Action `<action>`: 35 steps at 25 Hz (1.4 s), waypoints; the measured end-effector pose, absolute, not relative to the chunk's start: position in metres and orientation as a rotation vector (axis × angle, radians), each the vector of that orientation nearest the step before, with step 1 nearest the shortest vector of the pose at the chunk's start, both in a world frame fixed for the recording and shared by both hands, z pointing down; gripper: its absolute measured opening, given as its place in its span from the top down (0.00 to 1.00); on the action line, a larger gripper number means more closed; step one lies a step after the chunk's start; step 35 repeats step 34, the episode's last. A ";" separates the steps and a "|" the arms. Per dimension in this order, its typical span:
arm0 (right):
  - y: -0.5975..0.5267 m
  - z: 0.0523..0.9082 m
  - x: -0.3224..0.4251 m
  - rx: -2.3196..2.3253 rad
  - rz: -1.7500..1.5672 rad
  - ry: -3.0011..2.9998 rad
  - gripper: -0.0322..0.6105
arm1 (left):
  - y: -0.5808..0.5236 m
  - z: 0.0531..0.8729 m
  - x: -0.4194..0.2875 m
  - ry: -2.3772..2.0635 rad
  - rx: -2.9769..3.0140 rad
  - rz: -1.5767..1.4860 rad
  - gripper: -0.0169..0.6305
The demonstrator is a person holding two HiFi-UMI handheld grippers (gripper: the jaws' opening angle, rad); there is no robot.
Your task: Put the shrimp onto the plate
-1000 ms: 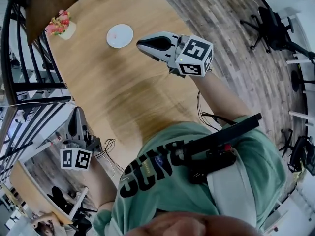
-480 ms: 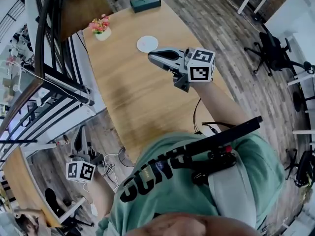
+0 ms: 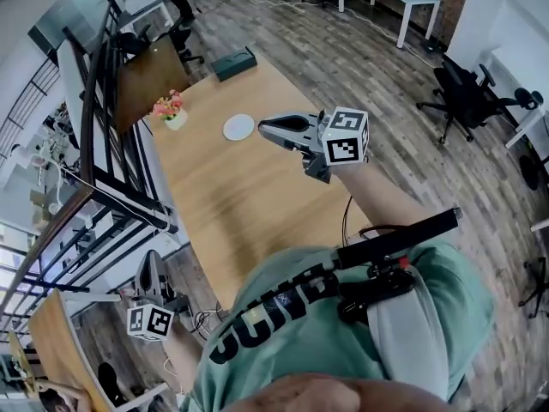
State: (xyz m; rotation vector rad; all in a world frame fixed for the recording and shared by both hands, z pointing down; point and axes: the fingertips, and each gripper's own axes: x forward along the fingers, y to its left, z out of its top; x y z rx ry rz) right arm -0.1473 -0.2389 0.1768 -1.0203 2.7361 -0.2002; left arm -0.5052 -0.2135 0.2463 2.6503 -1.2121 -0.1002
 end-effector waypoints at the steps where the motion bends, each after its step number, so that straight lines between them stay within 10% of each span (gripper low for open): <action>1: -0.224 0.177 -0.128 -1.019 -0.186 2.741 0.94 | -0.203 0.244 -0.485 -1.213 2.652 -0.114 0.96; 12: -0.117 0.238 0.006 -1.099 -0.245 2.823 0.94 | -0.134 0.259 -0.282 -0.929 2.669 -0.148 0.96; 35: -0.125 0.234 -0.048 -1.115 -0.212 2.840 0.94 | -0.152 0.258 -0.334 -0.930 2.695 -0.132 0.96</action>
